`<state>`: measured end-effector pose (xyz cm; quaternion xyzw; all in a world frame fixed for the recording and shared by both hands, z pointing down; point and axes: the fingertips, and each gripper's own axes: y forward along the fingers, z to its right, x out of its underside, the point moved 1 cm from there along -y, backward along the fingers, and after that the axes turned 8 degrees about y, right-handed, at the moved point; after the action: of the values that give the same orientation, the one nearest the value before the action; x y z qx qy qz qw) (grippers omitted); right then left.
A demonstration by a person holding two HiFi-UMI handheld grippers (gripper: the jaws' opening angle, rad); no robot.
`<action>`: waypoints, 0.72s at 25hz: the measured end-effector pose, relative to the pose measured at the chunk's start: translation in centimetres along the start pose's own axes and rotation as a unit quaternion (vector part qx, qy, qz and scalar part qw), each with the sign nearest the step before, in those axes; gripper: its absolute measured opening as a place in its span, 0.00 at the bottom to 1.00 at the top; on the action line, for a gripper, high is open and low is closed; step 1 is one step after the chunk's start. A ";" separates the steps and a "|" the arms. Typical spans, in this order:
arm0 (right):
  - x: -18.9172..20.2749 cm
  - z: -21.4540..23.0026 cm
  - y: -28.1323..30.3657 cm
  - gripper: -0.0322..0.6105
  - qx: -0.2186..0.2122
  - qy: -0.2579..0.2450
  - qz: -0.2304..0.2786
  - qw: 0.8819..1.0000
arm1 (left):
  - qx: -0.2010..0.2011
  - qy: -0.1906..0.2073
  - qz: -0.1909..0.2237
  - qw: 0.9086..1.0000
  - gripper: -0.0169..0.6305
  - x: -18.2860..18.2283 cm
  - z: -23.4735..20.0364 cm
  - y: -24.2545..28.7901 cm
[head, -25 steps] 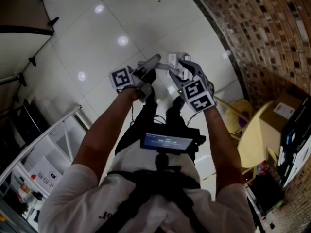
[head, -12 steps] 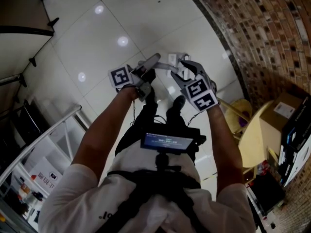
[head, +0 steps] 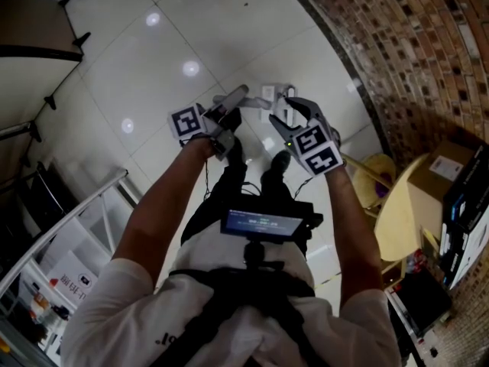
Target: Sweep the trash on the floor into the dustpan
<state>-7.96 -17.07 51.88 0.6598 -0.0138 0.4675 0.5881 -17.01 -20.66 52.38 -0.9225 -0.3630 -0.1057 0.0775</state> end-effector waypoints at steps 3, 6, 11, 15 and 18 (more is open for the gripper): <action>0.2 0.0 -0.3 0.40 0.004 0.004 0.001 1.000 | -0.003 0.003 -0.002 1.000 0.18 0.0 0.0 -0.1; 0.3 0.2 -0.9 0.40 0.010 0.013 0.006 1.000 | -0.007 0.007 0.001 1.000 0.19 -0.1 0.0 -0.4; 1.3 0.2 -2.2 0.40 0.027 0.033 0.008 0.999 | -0.011 0.017 0.004 1.000 0.28 -0.7 0.0 -0.9; 2.5 0.2 -3.7 0.40 0.042 0.053 0.009 0.998 | -0.013 0.019 0.006 1.000 0.30 -0.7 0.0 -1.1; 3.6 0.3 -5.0 0.40 0.053 0.069 0.011 0.996 | -0.027 0.022 0.009 0.999 0.33 -0.7 -0.5 -1.5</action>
<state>-2.95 -13.88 50.39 0.6560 0.0444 0.5182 0.5469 -18.59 -20.12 52.77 -0.9248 -0.3503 -0.1346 0.0616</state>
